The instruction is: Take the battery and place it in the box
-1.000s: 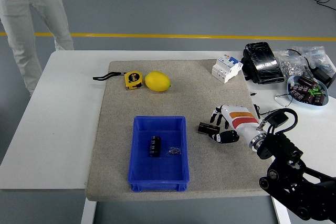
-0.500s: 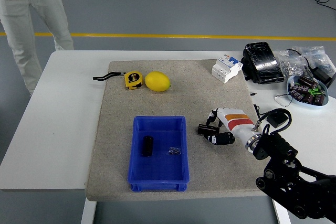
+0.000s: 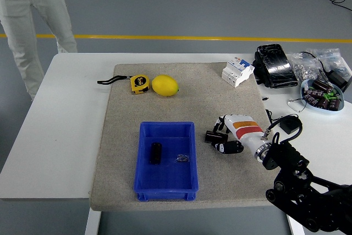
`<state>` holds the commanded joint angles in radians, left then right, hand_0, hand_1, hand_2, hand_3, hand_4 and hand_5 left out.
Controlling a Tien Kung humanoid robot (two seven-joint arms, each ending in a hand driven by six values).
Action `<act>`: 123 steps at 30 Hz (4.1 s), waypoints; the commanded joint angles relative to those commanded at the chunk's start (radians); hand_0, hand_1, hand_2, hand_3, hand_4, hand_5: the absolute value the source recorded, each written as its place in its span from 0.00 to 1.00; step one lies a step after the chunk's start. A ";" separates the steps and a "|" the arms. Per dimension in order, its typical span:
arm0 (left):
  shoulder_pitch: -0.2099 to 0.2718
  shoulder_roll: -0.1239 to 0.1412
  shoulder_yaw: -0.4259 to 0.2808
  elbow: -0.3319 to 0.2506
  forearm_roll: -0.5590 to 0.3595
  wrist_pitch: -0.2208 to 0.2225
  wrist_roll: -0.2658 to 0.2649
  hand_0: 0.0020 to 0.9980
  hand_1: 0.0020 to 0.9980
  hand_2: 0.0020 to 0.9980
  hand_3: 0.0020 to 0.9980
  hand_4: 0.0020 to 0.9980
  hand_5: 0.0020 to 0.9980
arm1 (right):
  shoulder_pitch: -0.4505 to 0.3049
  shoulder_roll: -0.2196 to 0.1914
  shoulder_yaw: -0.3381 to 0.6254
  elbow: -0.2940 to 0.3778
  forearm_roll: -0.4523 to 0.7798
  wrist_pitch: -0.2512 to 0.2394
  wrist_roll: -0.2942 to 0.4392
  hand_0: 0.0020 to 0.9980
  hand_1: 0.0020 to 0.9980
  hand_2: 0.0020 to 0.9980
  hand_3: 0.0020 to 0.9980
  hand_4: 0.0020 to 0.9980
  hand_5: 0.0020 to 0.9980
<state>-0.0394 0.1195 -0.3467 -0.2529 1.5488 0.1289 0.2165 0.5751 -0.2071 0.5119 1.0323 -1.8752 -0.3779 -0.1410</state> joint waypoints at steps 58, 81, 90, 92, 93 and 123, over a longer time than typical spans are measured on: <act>0.000 0.003 -0.006 0.000 0.013 -0.008 0.004 0.72 0.70 0.74 0.68 0.71 0.67 | -0.012 -0.035 0.079 0.070 -0.100 0.126 0.005 0.52 0.60 0.70 0.61 0.96 0.34; -0.001 0.002 -0.011 -0.003 0.023 -0.018 0.004 0.72 0.70 0.74 0.68 0.72 0.68 | 0.003 0.001 -0.003 -0.025 -0.013 0.029 0.030 0.40 0.48 0.54 0.51 0.81 0.27; 0.001 0.004 -0.015 -0.004 0.029 -0.025 0.005 0.72 0.70 0.75 0.68 0.71 0.67 | 0.000 0.001 -0.004 -0.027 -0.017 0.003 0.025 0.33 0.42 0.48 0.49 0.76 0.26; 0.001 0.004 -0.015 -0.004 0.029 -0.026 0.005 0.72 0.70 0.75 0.68 0.71 0.67 | 0.000 0.001 -0.002 -0.023 -0.020 0.002 0.024 0.33 0.42 0.48 0.49 0.76 0.26; 0.000 0.004 -0.014 -0.004 0.029 -0.027 0.005 0.72 0.70 0.75 0.68 0.71 0.67 | 0.001 -0.001 0.000 -0.021 -0.022 0.002 0.023 0.33 0.42 0.48 0.49 0.76 0.26; -0.006 0.005 -0.010 -0.001 0.024 -0.020 0.003 0.73 0.70 0.74 0.68 0.71 0.67 | 0.005 -0.019 0.039 0.007 -0.028 -0.008 0.019 0.26 0.39 0.46 0.49 0.76 0.20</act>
<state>-0.0451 0.1241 -0.3563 -0.2542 1.5723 0.1090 0.2193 0.5800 -0.2259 0.5507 1.0398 -1.9030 -0.3859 -0.1219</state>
